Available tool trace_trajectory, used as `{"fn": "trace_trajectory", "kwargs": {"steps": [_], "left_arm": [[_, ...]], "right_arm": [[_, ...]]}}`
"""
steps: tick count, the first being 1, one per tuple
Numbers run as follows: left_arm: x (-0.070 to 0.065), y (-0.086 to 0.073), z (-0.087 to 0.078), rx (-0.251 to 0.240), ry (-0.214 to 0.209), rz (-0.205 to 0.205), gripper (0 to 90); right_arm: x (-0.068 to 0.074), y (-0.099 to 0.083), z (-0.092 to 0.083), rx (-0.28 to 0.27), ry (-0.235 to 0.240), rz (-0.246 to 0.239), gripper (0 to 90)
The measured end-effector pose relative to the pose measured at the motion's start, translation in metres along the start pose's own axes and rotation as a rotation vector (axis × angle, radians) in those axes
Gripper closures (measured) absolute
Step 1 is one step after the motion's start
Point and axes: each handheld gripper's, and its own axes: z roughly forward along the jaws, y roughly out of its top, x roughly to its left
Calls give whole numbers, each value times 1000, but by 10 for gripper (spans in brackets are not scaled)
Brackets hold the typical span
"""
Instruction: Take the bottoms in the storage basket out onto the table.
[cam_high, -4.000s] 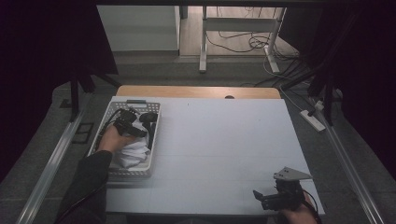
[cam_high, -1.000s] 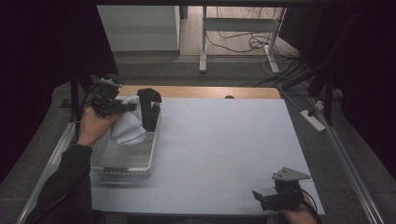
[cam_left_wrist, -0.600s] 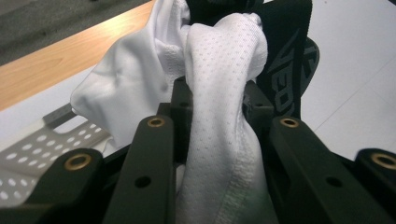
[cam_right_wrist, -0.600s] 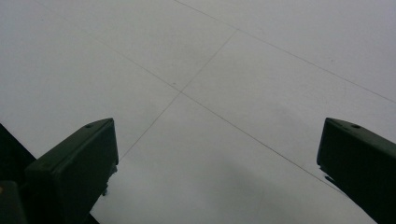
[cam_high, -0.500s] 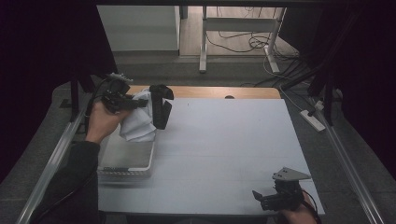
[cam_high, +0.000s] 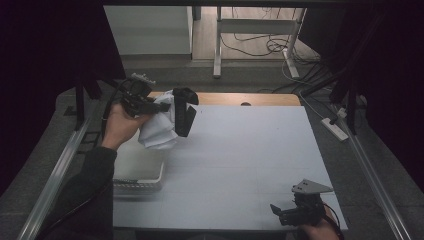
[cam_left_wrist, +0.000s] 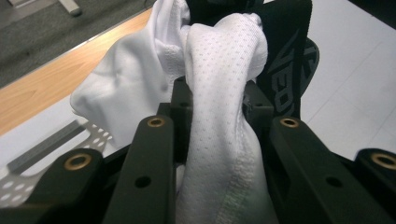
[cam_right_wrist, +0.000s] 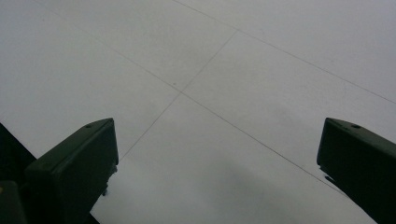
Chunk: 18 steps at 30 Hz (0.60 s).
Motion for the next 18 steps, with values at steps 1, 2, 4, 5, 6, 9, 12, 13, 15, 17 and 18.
{"fn": "trace_trajectory", "kwargs": {"steps": [1, 2, 4, 5, 6, 9, 12, 13, 15, 17, 18], "left_arm": [[-2, 2, 1, -1, -3, 5, 715], [-4, 4, 1, -2, -7, 11, 716], [-8, 8, 3, -4, -12, 18, 715], [-10, 9, 3, -2, -15, 24, 716], [-12, 11, 4, -2, -19, 29, 715], [-18, 15, 6, -1, -25, 42, 716], [-22, 18, 9, 3, -34, 53, 715], [-24, 19, 11, 3, -38, 56, 715], [-27, 20, 13, 3, -44, 61, 715], [-30, 22, 16, 4, -52, 69, 715], [-32, 23, 18, 5, -53, 72, 715]], "right_arm": [[0, 0, 0, 1, -1, -1, 0], [0, 0, 0, 1, -1, -1, 0], [0, 0, 0, 1, -1, -1, 0], [0, 0, 0, 1, -1, -1, 0], [0, 0, 0, 1, -1, -1, 0], [0, 0, 0, 0, -1, -2, 0], [0, 0, 0, -2, -1, -1, 0], [0, 0, -1, -3, -2, -1, 0], [0, 0, -1, -2, -2, -1, 0], [0, 0, 0, -2, -2, -1, 0], [0, 0, 0, -2, -2, -2, 0]]}}
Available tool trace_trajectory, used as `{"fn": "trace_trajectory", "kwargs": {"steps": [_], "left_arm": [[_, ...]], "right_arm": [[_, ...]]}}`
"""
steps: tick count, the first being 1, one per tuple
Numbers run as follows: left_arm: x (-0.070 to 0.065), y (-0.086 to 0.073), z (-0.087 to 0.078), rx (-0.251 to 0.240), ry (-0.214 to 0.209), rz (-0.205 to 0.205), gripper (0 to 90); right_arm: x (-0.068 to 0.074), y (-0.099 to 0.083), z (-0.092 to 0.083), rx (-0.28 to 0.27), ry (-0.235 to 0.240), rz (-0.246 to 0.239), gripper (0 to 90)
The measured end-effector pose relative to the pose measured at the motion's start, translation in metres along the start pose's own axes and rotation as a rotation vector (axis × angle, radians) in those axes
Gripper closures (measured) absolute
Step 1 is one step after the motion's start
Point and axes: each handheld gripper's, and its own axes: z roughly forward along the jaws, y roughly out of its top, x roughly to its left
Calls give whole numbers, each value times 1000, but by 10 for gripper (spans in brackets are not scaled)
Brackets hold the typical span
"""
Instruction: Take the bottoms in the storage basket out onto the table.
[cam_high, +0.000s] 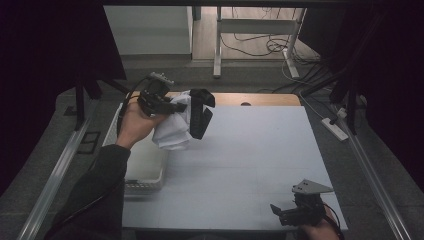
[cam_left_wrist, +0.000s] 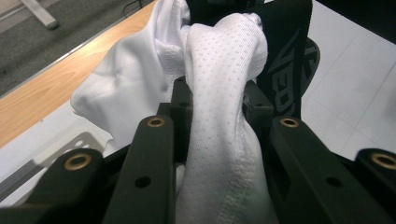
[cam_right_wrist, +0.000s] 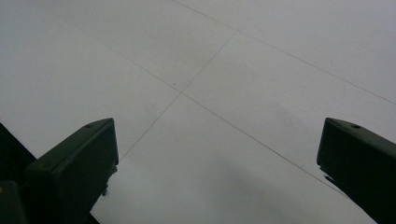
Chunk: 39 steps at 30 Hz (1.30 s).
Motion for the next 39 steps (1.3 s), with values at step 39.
{"fn": "trace_trajectory", "kwargs": {"steps": [39], "left_arm": [[-44, 6, 101, 115, -111, 69, 711]], "right_arm": [[1, 0, -1, -1, 4, -10, 0]]}}
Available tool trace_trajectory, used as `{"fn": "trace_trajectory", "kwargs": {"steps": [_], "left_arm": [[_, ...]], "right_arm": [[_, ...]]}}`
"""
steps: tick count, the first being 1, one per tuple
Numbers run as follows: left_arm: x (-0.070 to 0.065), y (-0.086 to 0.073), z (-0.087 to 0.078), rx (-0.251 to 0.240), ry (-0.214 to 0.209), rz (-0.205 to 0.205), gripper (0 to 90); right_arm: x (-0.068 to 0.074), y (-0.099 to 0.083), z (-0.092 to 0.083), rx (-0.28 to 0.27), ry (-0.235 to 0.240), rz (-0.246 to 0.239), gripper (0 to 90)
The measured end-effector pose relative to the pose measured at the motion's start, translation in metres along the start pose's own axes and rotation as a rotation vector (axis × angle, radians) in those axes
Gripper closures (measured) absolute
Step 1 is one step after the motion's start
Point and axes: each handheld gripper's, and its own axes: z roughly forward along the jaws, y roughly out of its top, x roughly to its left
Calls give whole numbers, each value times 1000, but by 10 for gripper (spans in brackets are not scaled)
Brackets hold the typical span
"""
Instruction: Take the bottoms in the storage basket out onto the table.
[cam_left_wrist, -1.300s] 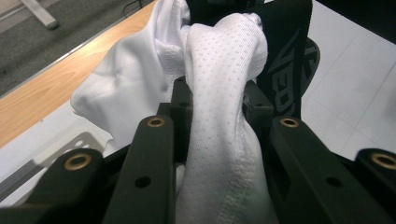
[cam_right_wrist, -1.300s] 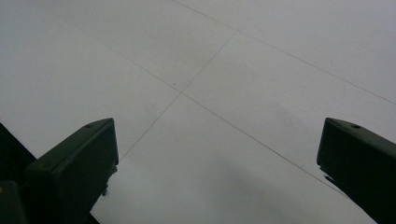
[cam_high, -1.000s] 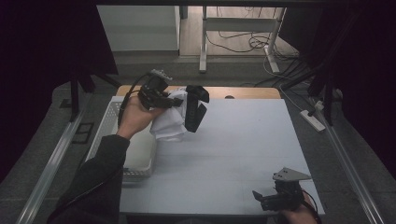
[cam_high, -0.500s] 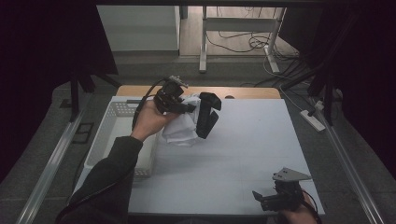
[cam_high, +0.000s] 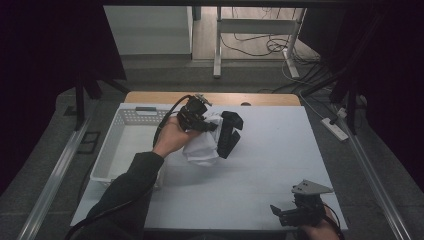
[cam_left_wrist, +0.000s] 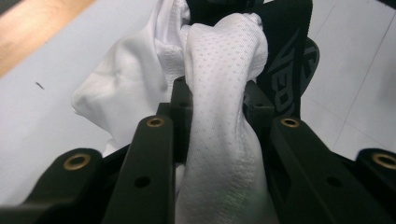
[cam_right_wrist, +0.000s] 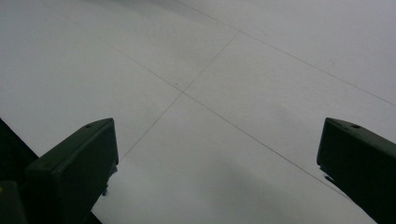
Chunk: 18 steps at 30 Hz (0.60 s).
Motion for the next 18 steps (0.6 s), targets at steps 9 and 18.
{"fn": "trace_trajectory", "kwargs": {"steps": [9, 18], "left_arm": [[1, -7, 26, 28, -20, -20, 709], [0, -10, 42, 25, -31, -25, 706]], "right_arm": [[0, 0, 0, -2, 2, -2, 0], [0, 0, 0, -1, 2, -5, 0]]}}
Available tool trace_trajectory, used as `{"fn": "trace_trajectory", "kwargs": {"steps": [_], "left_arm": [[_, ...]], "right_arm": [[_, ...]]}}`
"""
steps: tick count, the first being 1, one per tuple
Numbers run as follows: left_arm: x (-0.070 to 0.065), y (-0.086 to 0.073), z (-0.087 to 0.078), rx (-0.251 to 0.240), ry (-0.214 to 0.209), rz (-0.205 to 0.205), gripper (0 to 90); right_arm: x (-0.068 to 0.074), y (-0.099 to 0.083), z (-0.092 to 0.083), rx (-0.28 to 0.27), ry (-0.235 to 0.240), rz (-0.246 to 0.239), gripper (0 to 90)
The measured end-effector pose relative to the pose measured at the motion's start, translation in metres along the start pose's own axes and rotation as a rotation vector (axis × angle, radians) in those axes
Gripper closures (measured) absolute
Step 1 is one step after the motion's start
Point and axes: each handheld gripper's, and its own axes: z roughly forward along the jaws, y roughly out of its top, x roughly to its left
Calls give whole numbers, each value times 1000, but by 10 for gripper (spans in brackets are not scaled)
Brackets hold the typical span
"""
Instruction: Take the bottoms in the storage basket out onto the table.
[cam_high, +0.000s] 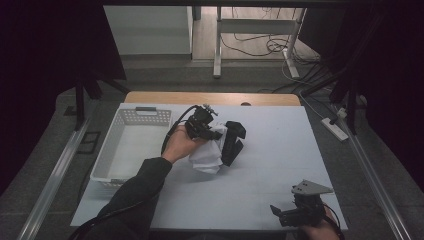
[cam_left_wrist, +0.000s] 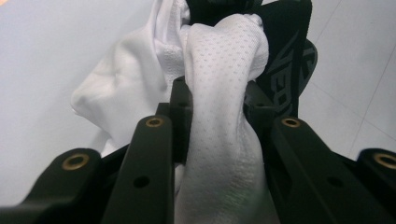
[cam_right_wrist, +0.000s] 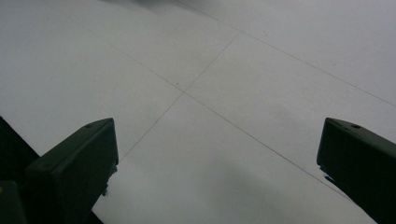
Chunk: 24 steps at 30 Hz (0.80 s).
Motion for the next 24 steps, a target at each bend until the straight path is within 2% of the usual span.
{"fn": "trace_trajectory", "kwargs": {"steps": [10, 24], "left_arm": [[1, -2, 13, -16, 4, -4, 698], [8, -10, 37, 8, -7, -22, 667]], "right_arm": [[0, 0, 0, 0, 1, -2, 0], [0, 0, 0, 1, 4, -5, 0]]}}
